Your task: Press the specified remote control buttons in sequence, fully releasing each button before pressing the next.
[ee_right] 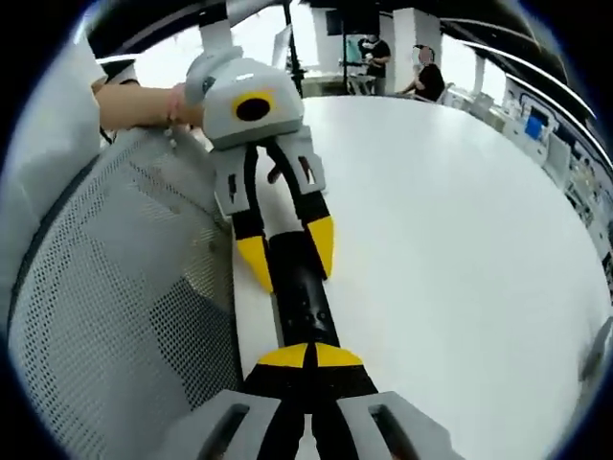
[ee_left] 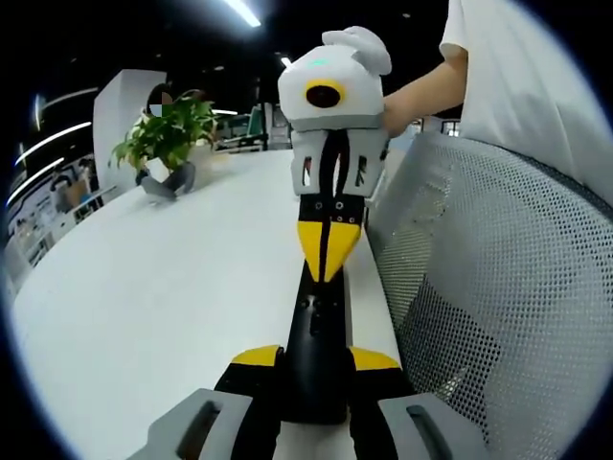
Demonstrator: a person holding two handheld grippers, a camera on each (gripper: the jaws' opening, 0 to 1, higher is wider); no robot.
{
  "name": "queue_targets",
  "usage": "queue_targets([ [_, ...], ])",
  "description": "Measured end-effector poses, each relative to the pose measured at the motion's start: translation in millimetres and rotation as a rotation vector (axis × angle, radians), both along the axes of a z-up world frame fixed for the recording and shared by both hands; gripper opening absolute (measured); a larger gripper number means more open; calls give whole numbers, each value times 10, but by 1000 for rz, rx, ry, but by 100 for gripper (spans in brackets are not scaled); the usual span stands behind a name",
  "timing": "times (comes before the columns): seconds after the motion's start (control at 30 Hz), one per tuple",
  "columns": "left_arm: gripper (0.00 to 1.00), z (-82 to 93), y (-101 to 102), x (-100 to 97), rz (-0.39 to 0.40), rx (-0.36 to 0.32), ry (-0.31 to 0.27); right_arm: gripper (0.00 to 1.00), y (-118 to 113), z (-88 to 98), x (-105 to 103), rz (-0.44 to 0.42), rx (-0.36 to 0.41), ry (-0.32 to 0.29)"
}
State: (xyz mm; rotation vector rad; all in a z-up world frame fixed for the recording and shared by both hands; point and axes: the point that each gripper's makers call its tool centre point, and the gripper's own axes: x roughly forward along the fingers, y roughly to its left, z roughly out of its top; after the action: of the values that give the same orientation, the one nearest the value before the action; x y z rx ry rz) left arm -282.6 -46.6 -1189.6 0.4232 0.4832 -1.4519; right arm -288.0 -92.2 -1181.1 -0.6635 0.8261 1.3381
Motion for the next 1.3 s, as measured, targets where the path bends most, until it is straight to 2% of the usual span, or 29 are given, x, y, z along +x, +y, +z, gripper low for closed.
queue_targets([
  [0.1, 25, 2, -1, 0, 0, 0, 0, 0, 24, -10, 4, -7, -45, 12],
  [0.2, 25, 4, -2, -2, 0, -1, 1, 0, 26, -32, 15, -19, -180, 23],
  [0.3, 25, 6, -4, -1, 1, 0, 1, 0, 40, -50, 18, 8, -265, 17],
  [0.33, 25, 7, -4, -2, 2, 0, 1, 0, 47, -58, 22, 19, -271, 16],
  [0.43, 25, 8, -3, -1, 4, 1, 0, 0, 30, -52, 29, 20, -252, 32],
  [0.57, 25, 12, -6, -1, 3, 3, -2, 0, 21, -16, 17, -21, -86, 99],
  [0.6, 25, 13, -7, -1, 2, 3, -2, 0, 7, -8, 12, -37, -75, 109],
  [0.67, 25, 10, -5, 2, 3, 3, -2, 0, -46, -11, -9, 4, -102, 81],
  [0.73, 25, 5, -1, 4, 4, 3, -1, 0, -118, -10, 6, 48, -150, 24],
  [0.8, 25, 6, -2, 4, 4, 3, -1, 0, -168, -9, 26, 61, -171, -13],
  [0.9, 25, 7, -4, 4, 3, 4, -1, 0, -153, -3, 36, 29, -137, -1],
  [0.97, 25, 5, -3, 5, 3, 4, -1, 0, -82, 3, 28, 14, -85, -6],
  [1.13, 25, 1, -2, 5, 6, 3, -1, 0, -94, -7, 35, 1, -98, -16],
  [1.2, 25, 1, -3, 4, 5, 3, -1, 0, -88, -10, 31, 33, -107, -42],
  [1.3, 25, 2, -4, 4, 4, 2, -2, 0, -73, -15, 35, 115, -145, -115],
])
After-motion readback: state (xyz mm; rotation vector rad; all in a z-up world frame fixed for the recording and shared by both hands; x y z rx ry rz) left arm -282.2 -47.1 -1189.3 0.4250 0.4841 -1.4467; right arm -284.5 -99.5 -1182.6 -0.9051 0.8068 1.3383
